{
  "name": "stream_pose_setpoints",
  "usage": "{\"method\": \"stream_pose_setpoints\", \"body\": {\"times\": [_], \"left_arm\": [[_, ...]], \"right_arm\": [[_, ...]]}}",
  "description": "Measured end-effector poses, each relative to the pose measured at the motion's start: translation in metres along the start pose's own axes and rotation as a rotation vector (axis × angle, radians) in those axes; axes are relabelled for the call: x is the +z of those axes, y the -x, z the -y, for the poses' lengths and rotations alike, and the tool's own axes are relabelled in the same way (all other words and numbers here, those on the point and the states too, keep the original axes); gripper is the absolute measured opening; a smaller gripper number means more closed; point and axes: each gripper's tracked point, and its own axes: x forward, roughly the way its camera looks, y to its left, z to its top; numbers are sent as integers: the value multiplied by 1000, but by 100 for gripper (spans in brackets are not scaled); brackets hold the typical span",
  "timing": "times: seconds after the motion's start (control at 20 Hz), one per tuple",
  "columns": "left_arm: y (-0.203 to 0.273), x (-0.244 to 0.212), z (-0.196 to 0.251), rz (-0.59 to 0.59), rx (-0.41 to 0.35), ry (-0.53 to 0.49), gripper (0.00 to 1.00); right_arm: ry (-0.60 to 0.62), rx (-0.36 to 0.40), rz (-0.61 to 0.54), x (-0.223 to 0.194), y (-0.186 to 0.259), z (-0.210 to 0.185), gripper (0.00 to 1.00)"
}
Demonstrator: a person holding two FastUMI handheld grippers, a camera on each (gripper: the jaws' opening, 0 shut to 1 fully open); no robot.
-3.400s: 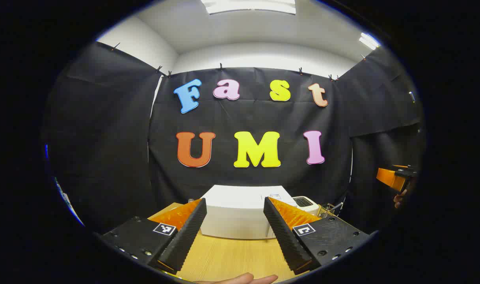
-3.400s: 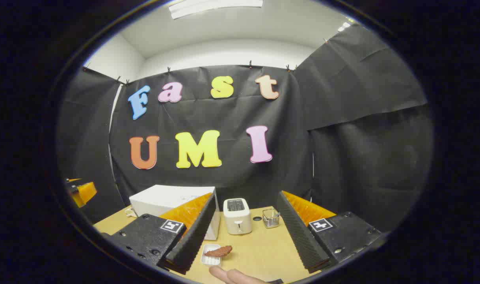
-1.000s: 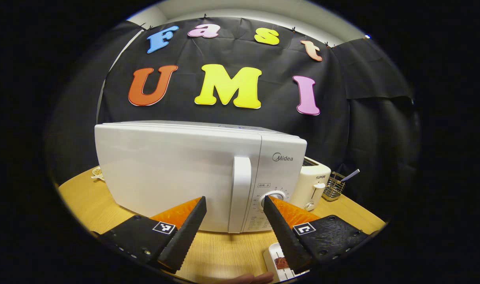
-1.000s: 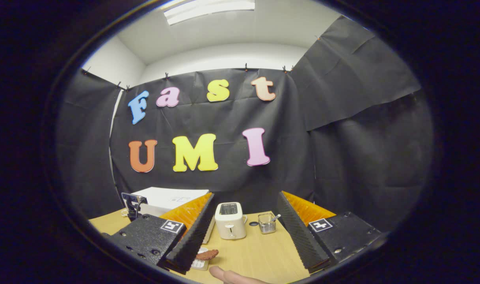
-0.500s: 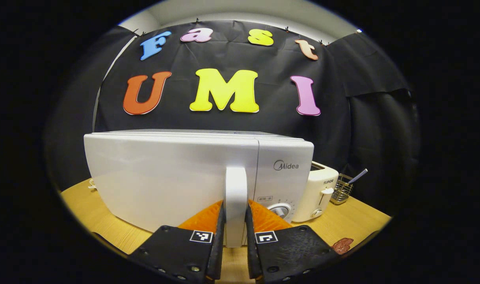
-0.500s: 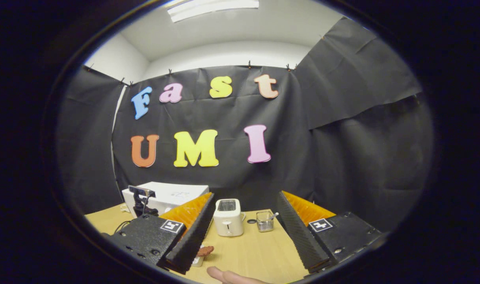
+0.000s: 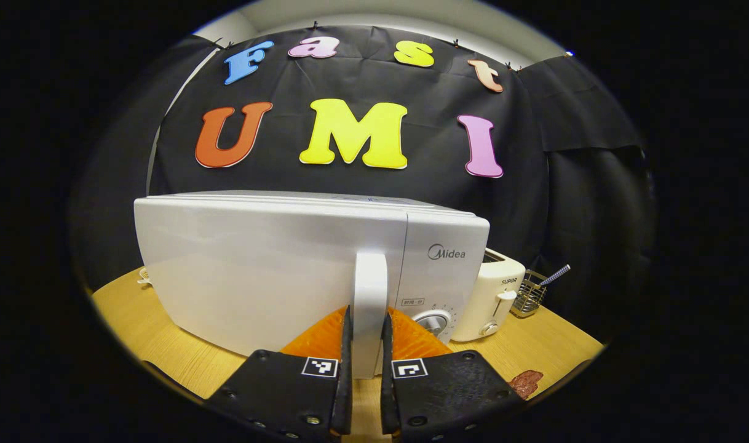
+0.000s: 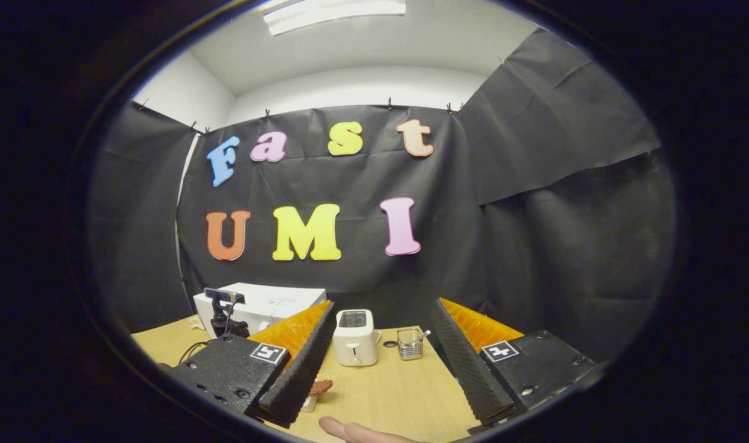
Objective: Open the microwave oven with the left hand, put the food in, and close the microwave oven.
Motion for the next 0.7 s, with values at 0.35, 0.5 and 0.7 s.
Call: {"method": "stream_pose_setpoints", "body": {"times": [0.35,0.5,0.7], "left_arm": [[2,1,0,7,2,4,9],[20,-3,-1,24,-16,-12,8],[53,-6,-8,33,-37,10,9]], "right_arm": [[-1,8,3,0,9,2,90],[-14,13,-3,-3,8,3,89],[-40,5,-23,-14,8,5,89]]}}
